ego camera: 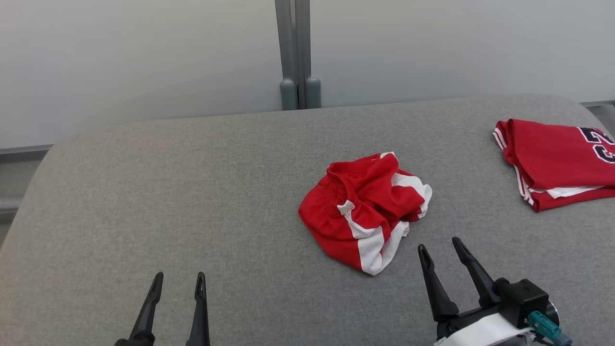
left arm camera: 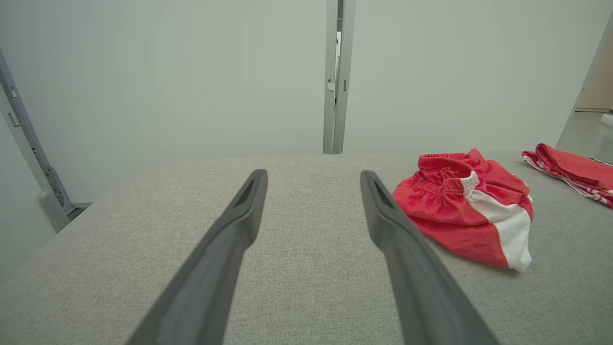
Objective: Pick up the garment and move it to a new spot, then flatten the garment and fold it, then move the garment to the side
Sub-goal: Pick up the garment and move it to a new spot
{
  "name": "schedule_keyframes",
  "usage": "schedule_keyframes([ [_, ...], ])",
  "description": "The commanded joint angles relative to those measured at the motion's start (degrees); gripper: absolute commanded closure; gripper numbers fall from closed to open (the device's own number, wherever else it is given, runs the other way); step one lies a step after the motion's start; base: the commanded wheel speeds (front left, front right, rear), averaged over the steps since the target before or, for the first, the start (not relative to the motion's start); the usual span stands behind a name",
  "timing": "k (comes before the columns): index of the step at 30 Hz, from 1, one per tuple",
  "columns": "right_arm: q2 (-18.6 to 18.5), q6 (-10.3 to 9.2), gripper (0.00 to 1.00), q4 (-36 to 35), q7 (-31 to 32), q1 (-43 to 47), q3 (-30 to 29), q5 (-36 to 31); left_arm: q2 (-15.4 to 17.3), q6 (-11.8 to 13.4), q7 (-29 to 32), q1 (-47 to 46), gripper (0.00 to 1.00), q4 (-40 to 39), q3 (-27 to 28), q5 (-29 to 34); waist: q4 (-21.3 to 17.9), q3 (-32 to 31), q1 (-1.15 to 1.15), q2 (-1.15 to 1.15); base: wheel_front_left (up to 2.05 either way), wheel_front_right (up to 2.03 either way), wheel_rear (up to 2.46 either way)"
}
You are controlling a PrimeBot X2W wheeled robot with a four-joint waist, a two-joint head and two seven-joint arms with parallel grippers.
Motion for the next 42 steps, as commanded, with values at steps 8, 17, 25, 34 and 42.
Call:
schedule_keyframes([
  [8,0.26,-0.05,0.0,0.56,0.0,0.1,-0.34,-0.35,-0.06,0.76,0.01,-0.16,0.0,1.0,-0.72,-2.1,0.49,0.1,0.0,0.0,0.0,0.0,0.0],
  [17,0.41,-0.05,0.0,0.89,0.0,-0.32,-0.36,0.19,-0.07,0.82,0.02,-0.6,0.0,1.67,-1.43,-1.51,-0.18,0.2,0.0,0.0,0.0,0.0,0.0],
  [25,0.3,-0.05,0.0,0.94,0.0,-0.21,-0.38,0.42,-0.06,1.01,0.01,-0.82,0.0,2.14,-1.79,-1.41,-0.3,0.11,0.0,0.0,0.0,0.0,0.0],
  [34,0.22,-0.05,0.0,1.07,0.0,-0.16,-0.28,0.71,-0.06,1.0,0.02,-0.99,0.0,2.2,-2.01,-1.51,-0.15,0.14,0.0,0.0,0.0,0.0,0.0],
  [42,0.26,-0.06,0.0,1.3,0.0,-0.34,-0.31,0.83,-0.06,0.99,0.02,-1.15,0.0,2.5,-2.19,-1.3,-0.11,0.11,0.0,0.0,0.0,0.0,0.0],
])
